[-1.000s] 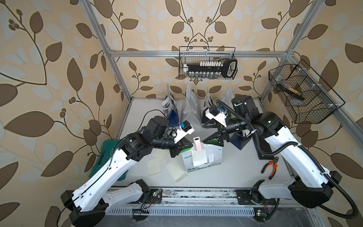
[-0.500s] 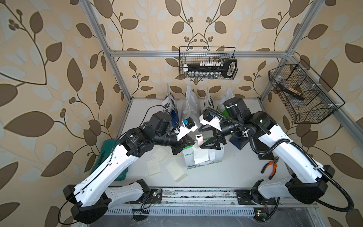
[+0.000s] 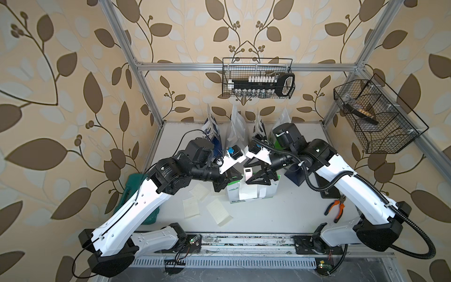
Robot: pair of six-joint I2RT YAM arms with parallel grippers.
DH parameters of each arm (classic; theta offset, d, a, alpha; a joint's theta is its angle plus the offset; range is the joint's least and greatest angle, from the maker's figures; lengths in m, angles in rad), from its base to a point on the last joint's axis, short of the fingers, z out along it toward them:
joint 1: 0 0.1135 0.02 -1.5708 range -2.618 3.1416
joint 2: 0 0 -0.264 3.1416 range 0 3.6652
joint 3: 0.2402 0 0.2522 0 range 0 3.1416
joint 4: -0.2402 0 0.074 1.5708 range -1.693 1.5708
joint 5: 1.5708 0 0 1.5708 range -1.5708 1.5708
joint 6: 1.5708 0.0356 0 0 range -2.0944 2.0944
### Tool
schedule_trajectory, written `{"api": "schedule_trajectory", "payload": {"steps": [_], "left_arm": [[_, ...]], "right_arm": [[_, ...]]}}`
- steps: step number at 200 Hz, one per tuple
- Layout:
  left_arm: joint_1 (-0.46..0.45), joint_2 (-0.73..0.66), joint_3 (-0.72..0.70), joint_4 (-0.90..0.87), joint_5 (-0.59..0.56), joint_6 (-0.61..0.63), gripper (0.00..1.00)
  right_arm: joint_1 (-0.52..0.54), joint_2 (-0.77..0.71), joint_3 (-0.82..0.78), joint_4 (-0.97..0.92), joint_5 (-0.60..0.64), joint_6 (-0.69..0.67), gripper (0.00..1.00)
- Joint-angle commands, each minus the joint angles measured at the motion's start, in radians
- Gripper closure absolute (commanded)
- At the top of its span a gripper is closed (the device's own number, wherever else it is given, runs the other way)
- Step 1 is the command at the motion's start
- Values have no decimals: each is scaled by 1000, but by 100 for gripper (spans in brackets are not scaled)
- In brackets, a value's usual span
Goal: Staple the receipts to the bags
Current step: Staple the receipt to the takeout bag, then pick up the stapler from the takeout bag.
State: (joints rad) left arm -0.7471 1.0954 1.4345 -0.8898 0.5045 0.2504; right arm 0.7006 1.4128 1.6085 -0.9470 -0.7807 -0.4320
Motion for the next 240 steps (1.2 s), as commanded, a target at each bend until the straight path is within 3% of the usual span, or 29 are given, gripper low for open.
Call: {"api": "schedule_trajectory", "payload": {"steps": [1,24,65,72,78,106,162,186,204,240], "left_arm": [[-8,-15,49,74,40,-20,100],[-8,-21,53,83,52,-24,100],[-8,-35,45,94,52,-34,100],[-8,-35,45,94,43,-36,100],[-8,-35,43,94,39,-37,100],[-8,-43,18,111,-15,-52,100],[-9,-40,-36,201,-176,-171,100],[-8,-27,-39,228,-262,-253,100],[-10,-32,-55,269,-277,-307,100],[-12,-10,-37,261,-315,-379,100]], "right_arm": [[4,10,-19,5,-31,-14,51],[2,-3,-30,41,-27,13,100],[-40,-33,-66,116,-67,70,100],[-39,-32,-61,124,-46,91,59],[-40,-37,-64,148,-19,117,41],[-46,-114,-106,270,79,203,25],[-56,-286,-195,544,277,414,19],[-34,-330,-244,620,461,539,24],[25,-355,-299,659,582,591,29],[216,-324,-305,643,847,544,38]]}}
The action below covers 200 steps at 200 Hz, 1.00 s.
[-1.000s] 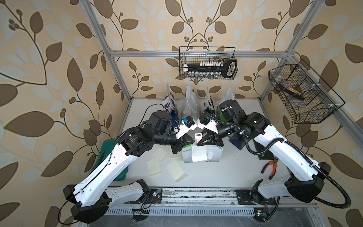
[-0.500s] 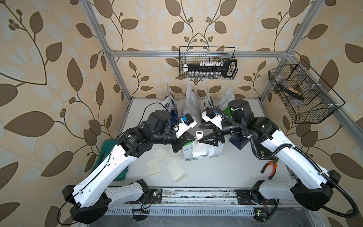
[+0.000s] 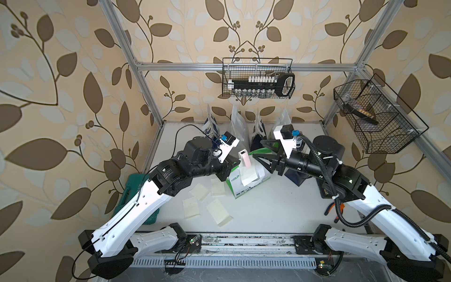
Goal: Staple the receipts to the bags
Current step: Pick up the stapler from the takeout bag.
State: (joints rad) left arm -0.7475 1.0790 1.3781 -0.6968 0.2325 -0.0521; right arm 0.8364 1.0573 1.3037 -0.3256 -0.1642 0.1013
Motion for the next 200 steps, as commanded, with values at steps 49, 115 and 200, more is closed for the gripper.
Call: {"api": "schedule_trajectory", "payload": {"steps": [49,115,200], "left_arm": [[-15,-6,5,77,-23,-86,100],[-22,-10,-3,75,1,-78,100],[-23,7,1,45,-20,-91,100]], "right_arm": [[164,124,32,3,389,-13,34],[164,172,44,-4,407,-17,68],[165,153,-3,170,697,-54,98]]}}
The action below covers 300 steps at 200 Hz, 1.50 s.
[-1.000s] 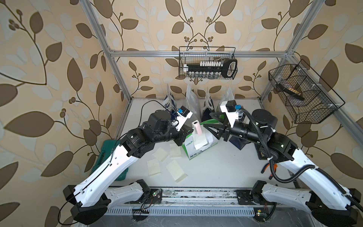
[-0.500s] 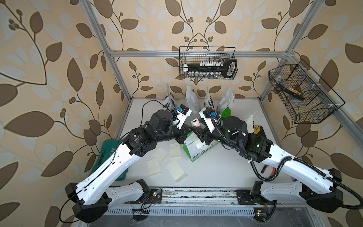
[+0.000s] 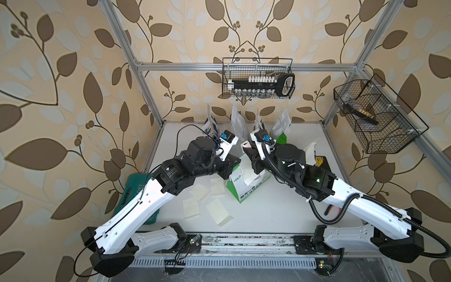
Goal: Staple the receipts to the bags
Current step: Pick up the stapler from the takeout bag, then place the takeout bag at the corner of the board.
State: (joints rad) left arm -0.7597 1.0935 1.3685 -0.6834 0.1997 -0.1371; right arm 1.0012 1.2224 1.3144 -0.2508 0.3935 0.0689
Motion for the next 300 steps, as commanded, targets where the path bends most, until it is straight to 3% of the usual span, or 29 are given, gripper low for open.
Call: {"api": "schedule_trajectory", "payload": {"steps": [1,37,85,122,157,174,185,207,225,300], "left_arm": [[-11,-7,10,31,12,-7,100],[-11,-22,45,-42,-30,-44,100],[-11,-106,107,-327,-228,-157,100],[-9,-132,199,-540,-507,-203,100],[1,-113,227,-620,-727,-207,100],[31,-119,211,-596,-780,-184,100],[98,-113,202,-570,-766,-153,100],[343,-109,170,-453,-580,-62,100],[488,-78,149,-373,-510,-18,100],[761,148,141,22,-393,6,100]], "right_arm": [[0,-13,-13,96,142,-22,98],[-9,-77,-13,107,239,-40,98],[-56,-179,-78,62,228,1,98],[-89,-228,-147,66,193,48,98],[-109,-267,-176,58,167,69,98],[-111,-288,-191,54,165,72,98],[-114,-299,-203,54,154,79,98],[-115,-308,-215,38,131,96,98],[-116,-316,-229,34,118,102,99],[-115,-344,-289,31,104,99,99]]}}
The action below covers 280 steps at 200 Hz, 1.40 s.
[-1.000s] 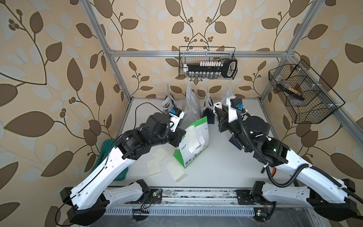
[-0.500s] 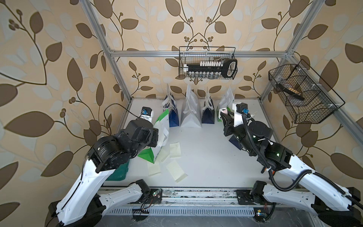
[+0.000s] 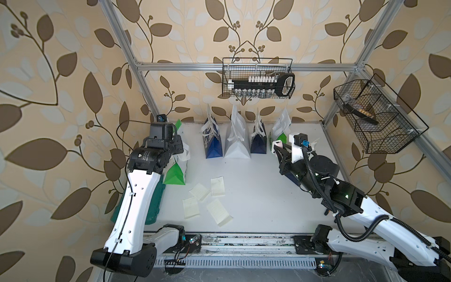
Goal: Staple the receipts to the bags
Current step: Place the takeout bag at the corner of the board.
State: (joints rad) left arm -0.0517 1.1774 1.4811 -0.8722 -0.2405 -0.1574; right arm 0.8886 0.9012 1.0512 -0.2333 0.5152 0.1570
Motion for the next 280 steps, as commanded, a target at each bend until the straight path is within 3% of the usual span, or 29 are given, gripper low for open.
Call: {"api": "schedule_trajectory", "payload": {"steps": [1,58,91,175,198,221,237,255,280], "left_arm": [[55,69,30,215,47,27,100],[226,330,102,359,228,-15,100],[290,398,110,446,323,-36,100],[296,472,171,412,292,-9,100],[298,480,170,404,259,-2,88],[301,478,166,402,240,-1,86],[306,478,160,400,218,1,72],[313,473,154,401,204,-10,46],[316,462,167,400,233,-28,30]], "right_arm": [[-2,-23,-28,14,-18,11,99],[-3,-24,-69,6,-41,27,99],[-2,-10,-75,-1,-51,21,99],[-3,-5,-94,16,-53,22,99],[-3,-15,-97,9,-52,19,99],[-2,-19,-100,5,-52,19,99],[-2,-22,-103,8,-51,19,99],[-3,-24,-103,8,-58,21,99],[-3,-20,-100,5,-64,21,99]]}}
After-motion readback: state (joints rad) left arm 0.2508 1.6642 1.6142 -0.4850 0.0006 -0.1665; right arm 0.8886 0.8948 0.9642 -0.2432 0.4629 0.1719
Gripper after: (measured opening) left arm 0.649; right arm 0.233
